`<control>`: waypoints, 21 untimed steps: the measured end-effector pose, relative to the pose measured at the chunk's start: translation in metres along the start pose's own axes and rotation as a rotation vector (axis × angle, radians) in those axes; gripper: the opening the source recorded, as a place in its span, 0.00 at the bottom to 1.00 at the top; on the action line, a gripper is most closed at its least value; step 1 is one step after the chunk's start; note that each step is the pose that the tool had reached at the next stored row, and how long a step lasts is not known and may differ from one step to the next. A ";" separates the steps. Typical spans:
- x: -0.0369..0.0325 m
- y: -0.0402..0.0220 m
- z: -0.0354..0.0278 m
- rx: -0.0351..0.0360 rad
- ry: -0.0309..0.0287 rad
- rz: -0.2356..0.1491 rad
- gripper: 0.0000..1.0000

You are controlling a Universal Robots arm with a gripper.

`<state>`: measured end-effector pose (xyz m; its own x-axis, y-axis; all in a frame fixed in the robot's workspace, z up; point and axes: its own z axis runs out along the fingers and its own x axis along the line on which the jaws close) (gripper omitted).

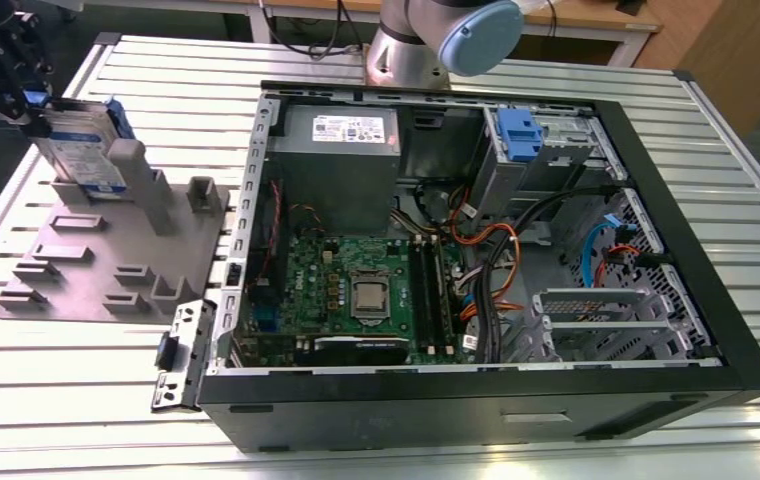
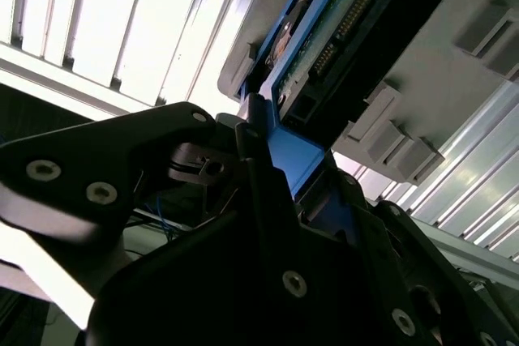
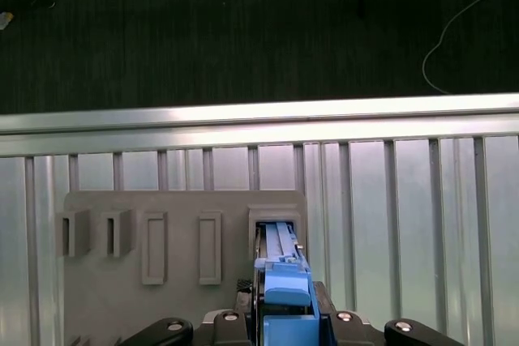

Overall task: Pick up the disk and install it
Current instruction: 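Pick up the disk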

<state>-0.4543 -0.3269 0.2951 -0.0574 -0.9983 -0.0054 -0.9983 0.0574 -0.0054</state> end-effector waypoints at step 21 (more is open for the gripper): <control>-0.0001 -0.0001 -0.0096 0.0002 -0.0001 0.000 0.36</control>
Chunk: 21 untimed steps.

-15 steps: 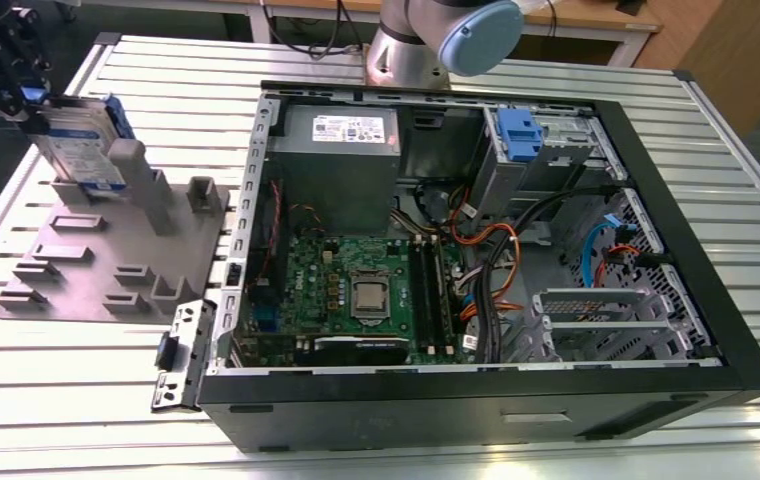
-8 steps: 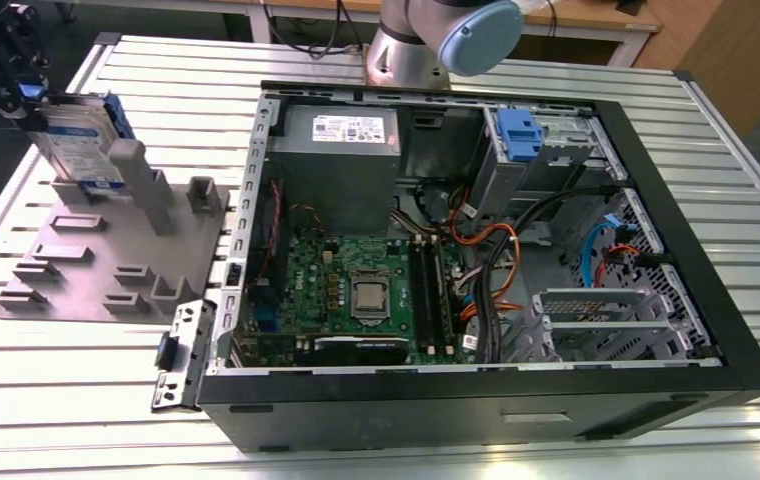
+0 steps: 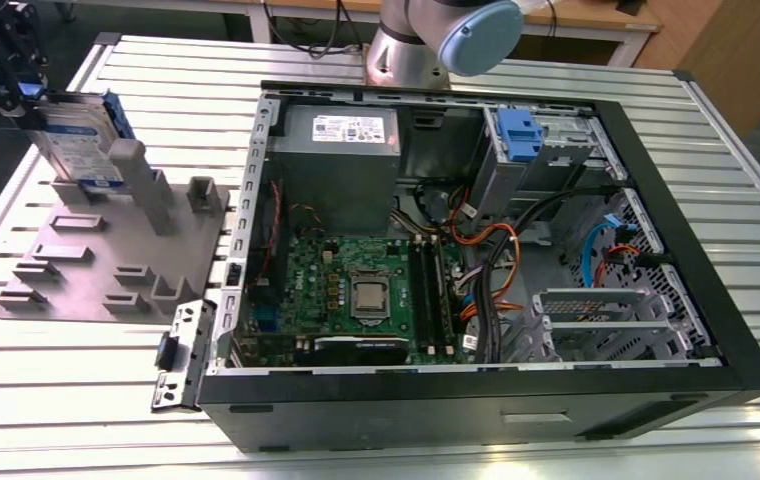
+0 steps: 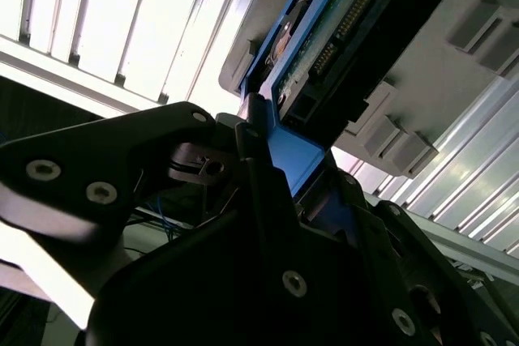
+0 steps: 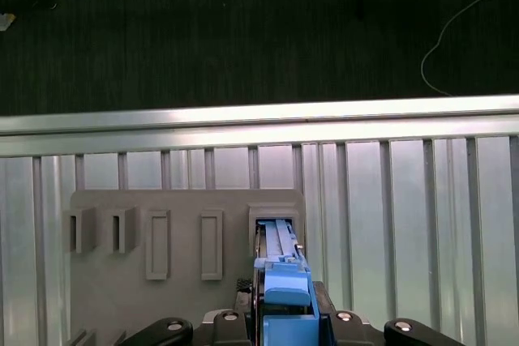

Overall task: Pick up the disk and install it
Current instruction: 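Pick up the disk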

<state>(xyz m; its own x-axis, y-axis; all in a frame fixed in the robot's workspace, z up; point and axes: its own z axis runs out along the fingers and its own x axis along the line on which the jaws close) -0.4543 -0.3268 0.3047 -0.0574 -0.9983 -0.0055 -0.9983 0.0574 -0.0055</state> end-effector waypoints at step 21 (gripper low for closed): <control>-0.0001 0.0000 -0.0057 -0.0001 0.0000 0.000 0.36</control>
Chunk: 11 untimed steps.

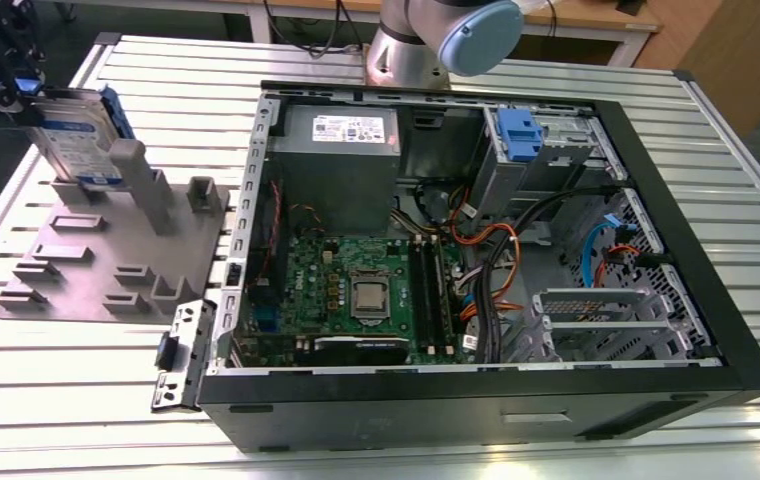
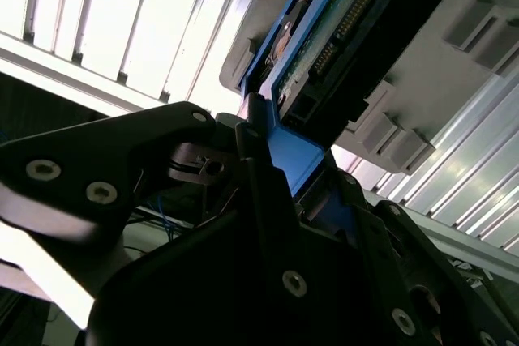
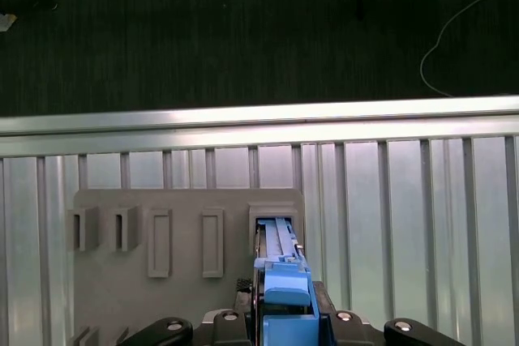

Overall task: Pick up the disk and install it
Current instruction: 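Pick up the disk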

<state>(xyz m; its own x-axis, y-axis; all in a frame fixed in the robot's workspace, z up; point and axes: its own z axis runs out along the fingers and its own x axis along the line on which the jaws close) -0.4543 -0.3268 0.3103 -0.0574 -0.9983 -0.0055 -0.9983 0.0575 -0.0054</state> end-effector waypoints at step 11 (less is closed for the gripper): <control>0.0000 0.0000 -0.0035 -0.0001 0.0000 0.000 0.36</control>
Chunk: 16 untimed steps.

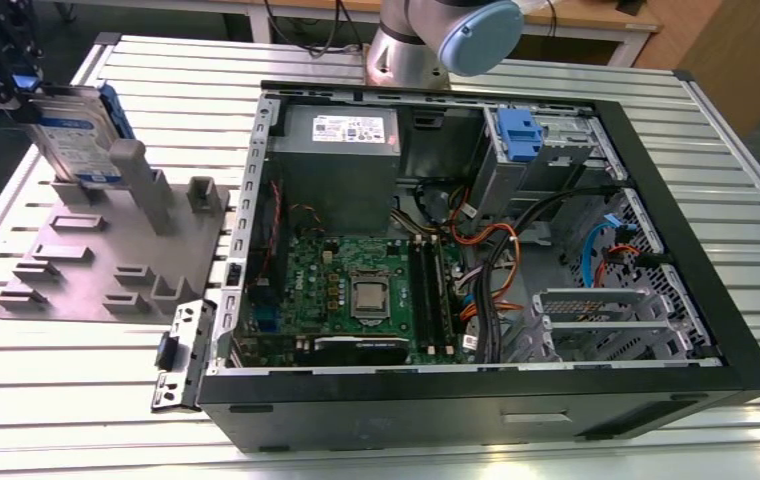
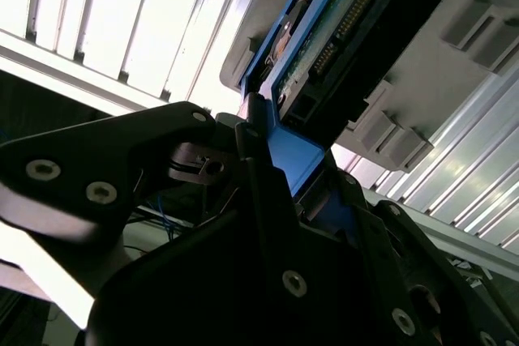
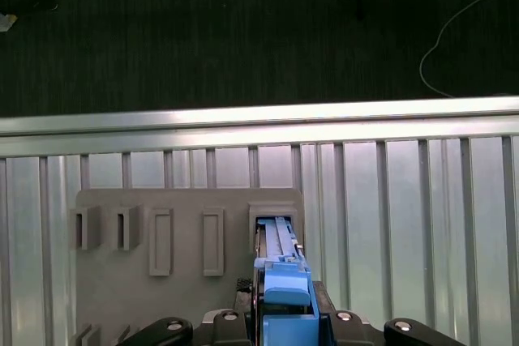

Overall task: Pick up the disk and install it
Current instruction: 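Pick up the disk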

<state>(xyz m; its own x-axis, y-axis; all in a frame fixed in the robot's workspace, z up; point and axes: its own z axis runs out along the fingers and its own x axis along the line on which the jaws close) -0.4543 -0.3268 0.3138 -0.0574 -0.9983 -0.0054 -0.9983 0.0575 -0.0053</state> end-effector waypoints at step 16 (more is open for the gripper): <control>0.0000 0.0000 -0.0055 0.0000 0.0000 0.000 0.36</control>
<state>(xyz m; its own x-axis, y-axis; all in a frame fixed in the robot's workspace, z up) -0.4543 -0.3268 0.3193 -0.0574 -0.9983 -0.0054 -0.9983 0.0575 -0.0054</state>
